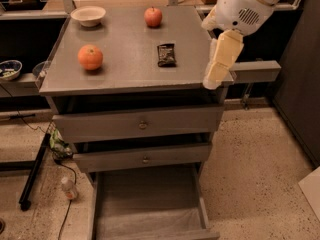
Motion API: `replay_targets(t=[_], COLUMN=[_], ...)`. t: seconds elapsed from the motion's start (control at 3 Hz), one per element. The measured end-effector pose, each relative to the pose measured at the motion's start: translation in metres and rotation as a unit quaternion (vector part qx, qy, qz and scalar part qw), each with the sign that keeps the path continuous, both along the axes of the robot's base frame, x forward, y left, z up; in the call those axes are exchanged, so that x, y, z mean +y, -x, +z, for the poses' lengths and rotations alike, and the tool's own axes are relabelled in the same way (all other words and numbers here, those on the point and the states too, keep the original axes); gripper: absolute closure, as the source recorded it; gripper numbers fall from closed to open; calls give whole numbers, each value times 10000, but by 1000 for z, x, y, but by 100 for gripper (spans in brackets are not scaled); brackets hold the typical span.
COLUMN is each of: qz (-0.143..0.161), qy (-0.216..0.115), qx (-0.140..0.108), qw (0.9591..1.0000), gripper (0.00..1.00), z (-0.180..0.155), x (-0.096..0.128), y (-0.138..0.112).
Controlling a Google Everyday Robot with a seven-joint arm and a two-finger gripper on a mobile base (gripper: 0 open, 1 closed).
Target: Place orange into bottom drawer
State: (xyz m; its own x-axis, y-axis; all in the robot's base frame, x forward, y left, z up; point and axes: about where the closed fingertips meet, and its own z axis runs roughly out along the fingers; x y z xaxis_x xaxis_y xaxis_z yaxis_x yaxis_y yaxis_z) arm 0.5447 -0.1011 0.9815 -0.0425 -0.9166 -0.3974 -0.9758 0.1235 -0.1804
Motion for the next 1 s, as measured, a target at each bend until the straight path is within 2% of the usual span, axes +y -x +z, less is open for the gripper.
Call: replay_targets(t=[0.33,0.67,1.0], qz=[0,-42,61], qy=[-2,-401,-867], qx=[0,54,148], qw=[10000,9992,9961], gripper=[0,0,0], z=[0,-5,-7], x=[0,5,24], y=[0,-16,-46])
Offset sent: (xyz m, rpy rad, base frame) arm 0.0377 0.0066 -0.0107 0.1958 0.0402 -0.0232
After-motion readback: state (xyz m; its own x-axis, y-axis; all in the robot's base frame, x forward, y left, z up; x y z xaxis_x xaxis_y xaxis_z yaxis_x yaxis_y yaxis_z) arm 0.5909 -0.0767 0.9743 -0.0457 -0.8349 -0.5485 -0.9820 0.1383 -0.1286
